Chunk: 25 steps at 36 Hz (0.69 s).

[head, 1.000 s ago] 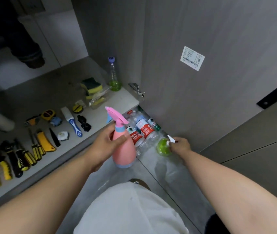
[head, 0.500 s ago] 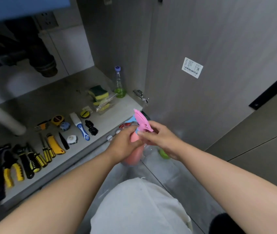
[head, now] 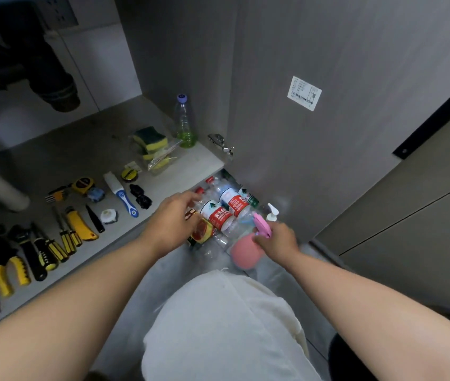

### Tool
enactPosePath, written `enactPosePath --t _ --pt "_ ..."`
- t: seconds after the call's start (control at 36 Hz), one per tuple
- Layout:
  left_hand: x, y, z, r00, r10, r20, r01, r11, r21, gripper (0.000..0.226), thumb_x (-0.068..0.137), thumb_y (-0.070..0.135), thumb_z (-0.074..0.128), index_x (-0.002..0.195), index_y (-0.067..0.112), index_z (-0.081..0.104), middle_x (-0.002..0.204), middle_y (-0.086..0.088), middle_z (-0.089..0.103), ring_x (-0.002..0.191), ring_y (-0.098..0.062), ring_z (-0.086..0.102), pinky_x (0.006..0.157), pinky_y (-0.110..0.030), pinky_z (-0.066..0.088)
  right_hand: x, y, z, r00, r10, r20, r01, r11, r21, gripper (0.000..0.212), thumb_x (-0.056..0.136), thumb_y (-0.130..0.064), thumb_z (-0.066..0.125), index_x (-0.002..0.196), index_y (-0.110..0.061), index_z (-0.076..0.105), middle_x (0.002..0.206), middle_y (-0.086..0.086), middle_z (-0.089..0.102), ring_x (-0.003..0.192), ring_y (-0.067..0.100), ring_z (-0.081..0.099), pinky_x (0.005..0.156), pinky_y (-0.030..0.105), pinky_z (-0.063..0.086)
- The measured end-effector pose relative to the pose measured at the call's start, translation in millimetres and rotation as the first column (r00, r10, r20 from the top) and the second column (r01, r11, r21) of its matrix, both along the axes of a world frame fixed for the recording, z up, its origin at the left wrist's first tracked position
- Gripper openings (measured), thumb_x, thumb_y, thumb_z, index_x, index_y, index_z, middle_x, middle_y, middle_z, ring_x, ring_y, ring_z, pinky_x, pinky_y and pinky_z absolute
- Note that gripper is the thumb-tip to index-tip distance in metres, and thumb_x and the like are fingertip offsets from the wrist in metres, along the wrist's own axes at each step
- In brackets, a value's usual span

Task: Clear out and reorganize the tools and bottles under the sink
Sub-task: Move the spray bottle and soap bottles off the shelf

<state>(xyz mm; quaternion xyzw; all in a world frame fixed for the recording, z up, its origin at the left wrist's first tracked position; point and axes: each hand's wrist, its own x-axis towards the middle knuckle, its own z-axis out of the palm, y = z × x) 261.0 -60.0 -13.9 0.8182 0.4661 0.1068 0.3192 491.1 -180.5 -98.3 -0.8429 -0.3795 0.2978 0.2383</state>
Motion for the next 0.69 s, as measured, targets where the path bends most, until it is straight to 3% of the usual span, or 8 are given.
enactPosePath --t 0.22,0.44,0.56,0.69 --pt "-18.3 10.4 -16.2 0.998 0.011 -0.054 -0.011 1.000 0.002 0.028 0.097 0.026 0.064 0.125 0.023 0.065 0.119 -0.001 0.064 0.111 -0.017 0.061 0.093 -0.033 0.050 4.2 3.0 -40.4 0.998 -0.015 0.063 0.020 0.997 -0.080 0.021 0.089 -0.019 0.066 0.108 -0.013 0.073 0.108 0.016 0.070 0.097 0.032 0.064 0.072 0.024 0.036" --pt "-25.2 12.6 -23.8 0.997 0.030 -0.076 -0.035 0.998 -0.060 0.021 0.097 0.021 0.064 0.117 0.025 0.069 0.118 0.001 0.061 0.112 -0.017 0.058 0.100 -0.037 0.049 2.7 19.8 -43.8 0.994 0.020 0.107 -0.013 0.998 -0.067 0.023 0.093 -0.013 0.059 0.113 -0.008 0.070 0.114 0.020 0.061 0.102 0.035 0.060 0.077 0.025 0.038" --pt "-19.8 12.1 -21.6 0.998 0.040 -0.051 -0.045 0.996 -0.083 0.022 0.097 0.021 0.063 0.119 0.025 0.068 0.118 0.000 0.061 0.112 -0.018 0.059 0.099 -0.037 0.050 3.4 22.9 -38.6 0.996 0.039 0.076 -0.034 0.998 -0.055 0.019 0.091 -0.018 0.067 0.107 -0.010 0.071 0.105 0.015 0.065 0.099 0.033 0.062 0.070 0.024 0.035" --pt "-15.6 13.8 -14.2 0.999 0.034 -0.026 -0.036 0.996 -0.087 0.022 0.099 0.023 0.062 0.120 0.028 0.066 0.119 0.001 0.059 0.113 -0.018 0.057 0.096 -0.035 0.049 4.4 23.5 -25.9 0.998 0.060 0.034 -0.058 0.996 -0.063 0.038 0.085 -0.027 0.074 0.120 -0.017 0.065 0.110 0.009 0.063 0.099 0.027 0.060 0.075 0.025 0.038"
